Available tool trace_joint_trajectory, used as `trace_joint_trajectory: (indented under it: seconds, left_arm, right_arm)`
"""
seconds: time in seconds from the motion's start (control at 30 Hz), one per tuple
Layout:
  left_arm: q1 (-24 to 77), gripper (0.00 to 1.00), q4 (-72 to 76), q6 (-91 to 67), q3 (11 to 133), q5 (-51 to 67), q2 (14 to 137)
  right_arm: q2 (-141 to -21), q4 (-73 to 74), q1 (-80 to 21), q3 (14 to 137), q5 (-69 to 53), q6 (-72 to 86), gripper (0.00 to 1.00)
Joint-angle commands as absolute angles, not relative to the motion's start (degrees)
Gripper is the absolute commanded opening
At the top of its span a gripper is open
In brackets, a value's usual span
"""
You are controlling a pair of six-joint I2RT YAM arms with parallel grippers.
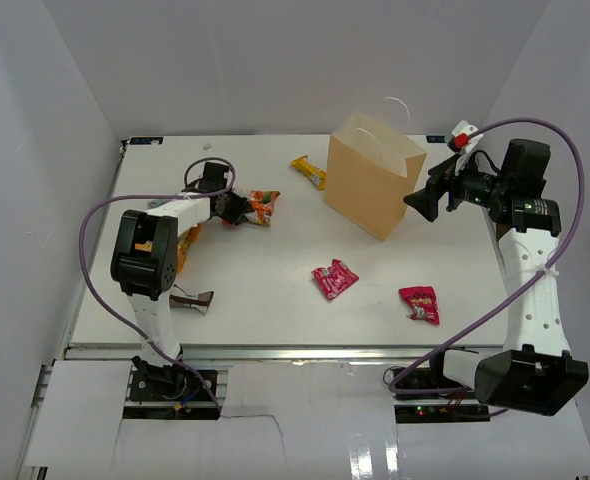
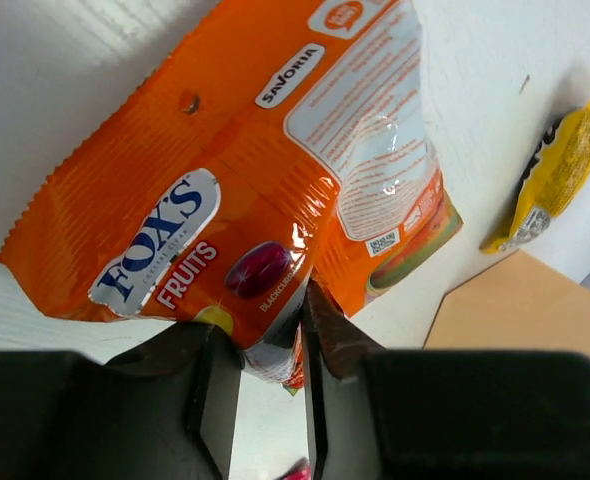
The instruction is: Place the snacks into the paper bag
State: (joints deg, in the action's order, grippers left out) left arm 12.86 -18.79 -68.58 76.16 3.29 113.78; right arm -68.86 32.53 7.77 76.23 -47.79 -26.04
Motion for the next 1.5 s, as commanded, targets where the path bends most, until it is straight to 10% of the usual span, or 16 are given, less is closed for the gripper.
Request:
trace_joint_trajectory:
  seconds: [0.0,0.3,0.67,1.47]
  left_arm:
    - [12.4,0.29,-14.4,-61.5,73.7,4.2,108.7]
    - [12.7,0.13,1.7,-36.3,63.0,29.0,92.8]
    - [23.0,0.06,7.8,-27.1,54.6,40.0,77.4]
    - [33.5,0.03,8.7,-24.2,67.5,38.8,76.8]
  right_arm:
    - [-66.1,37.4,7.9,76.5,-55.4,-36.5,0.98]
    - [-65.7,54.8,1.3,80.0,-60.1,-54.0,0.98]
    - [-69.8,28.9,-26.7,77.0,-36.9,-6.0,0.96]
    - [-70.8,24.1,-22.2,80.3,-37.9,-1.5,0.94]
